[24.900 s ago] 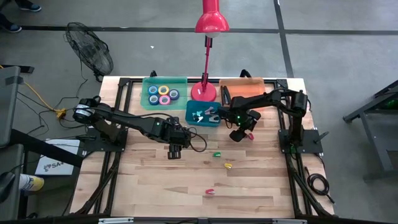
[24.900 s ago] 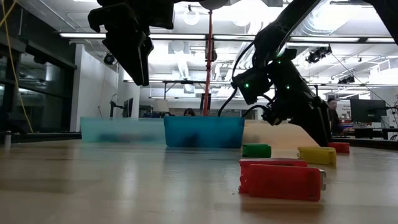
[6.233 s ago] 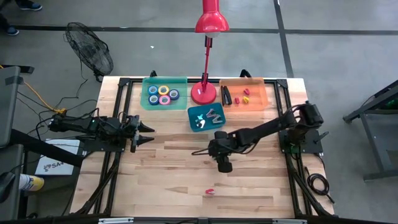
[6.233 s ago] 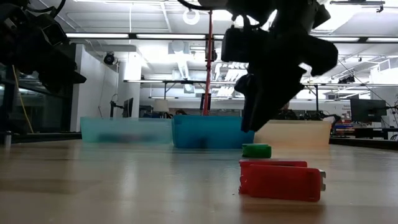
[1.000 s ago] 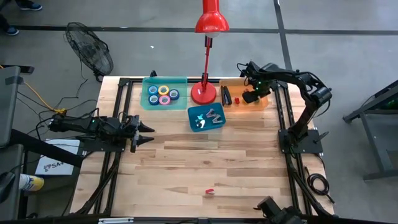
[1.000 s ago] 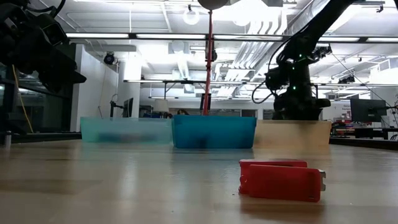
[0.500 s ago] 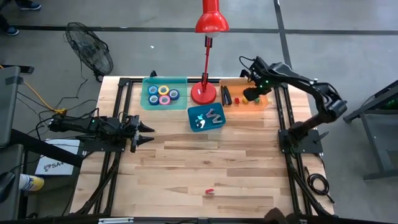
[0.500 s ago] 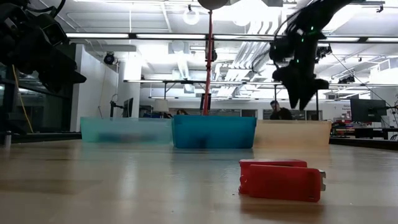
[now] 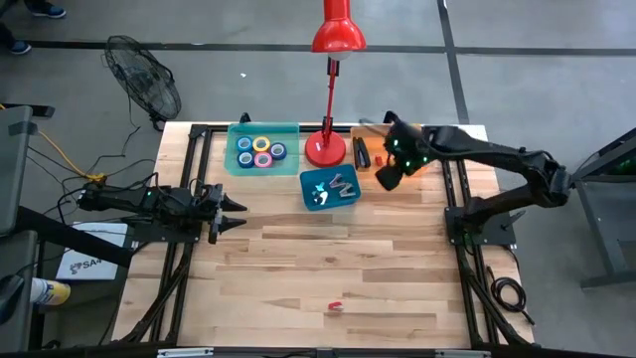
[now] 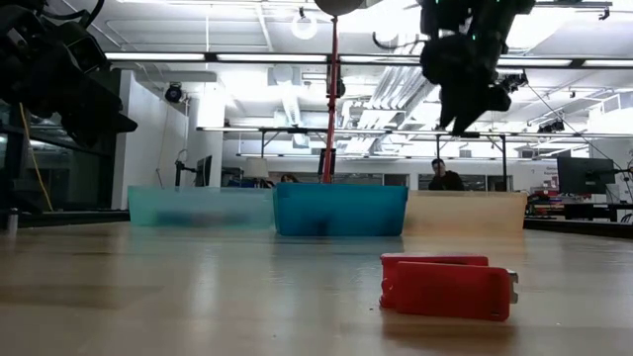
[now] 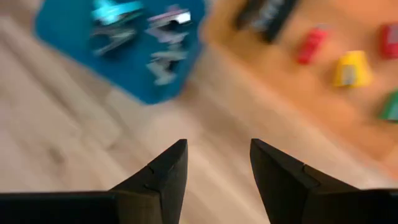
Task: Pick and place Stapler, Stapler remover, tape
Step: Put the red stapler into the orange bin
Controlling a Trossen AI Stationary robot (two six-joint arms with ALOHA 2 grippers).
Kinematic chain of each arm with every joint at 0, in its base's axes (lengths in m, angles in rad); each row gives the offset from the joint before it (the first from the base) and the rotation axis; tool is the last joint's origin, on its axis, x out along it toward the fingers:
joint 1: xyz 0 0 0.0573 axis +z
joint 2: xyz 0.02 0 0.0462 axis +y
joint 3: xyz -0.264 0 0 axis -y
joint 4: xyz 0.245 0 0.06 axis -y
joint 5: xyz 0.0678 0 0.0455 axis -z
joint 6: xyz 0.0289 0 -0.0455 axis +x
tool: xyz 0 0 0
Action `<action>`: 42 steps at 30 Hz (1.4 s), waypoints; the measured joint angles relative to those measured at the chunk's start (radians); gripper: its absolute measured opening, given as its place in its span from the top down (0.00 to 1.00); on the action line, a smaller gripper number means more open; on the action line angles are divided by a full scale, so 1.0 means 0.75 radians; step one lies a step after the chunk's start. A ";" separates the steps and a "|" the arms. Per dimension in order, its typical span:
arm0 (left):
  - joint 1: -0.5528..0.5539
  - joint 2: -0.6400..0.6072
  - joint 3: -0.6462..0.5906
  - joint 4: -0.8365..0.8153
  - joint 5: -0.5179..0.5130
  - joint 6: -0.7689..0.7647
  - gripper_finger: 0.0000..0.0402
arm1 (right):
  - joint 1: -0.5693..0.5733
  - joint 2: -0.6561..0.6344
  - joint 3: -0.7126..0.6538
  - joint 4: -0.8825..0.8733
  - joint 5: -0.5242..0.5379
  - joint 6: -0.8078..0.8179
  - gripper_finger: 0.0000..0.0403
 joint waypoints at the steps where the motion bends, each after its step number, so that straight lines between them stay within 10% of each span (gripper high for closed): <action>1: 0.000 0.000 0.000 0.000 0.000 0.000 0.46 | 0.052 -0.001 0.000 0.011 0.002 0.030 0.59; 20: -0.001 0.000 -0.001 0.001 0.000 0.000 0.46 | 0.916 0.101 0.000 0.633 0.220 0.135 0.59; 42: 0.000 0.000 -0.001 0.000 0.000 0.000 0.46 | 1.226 0.631 0.000 1.125 0.058 -0.083 0.56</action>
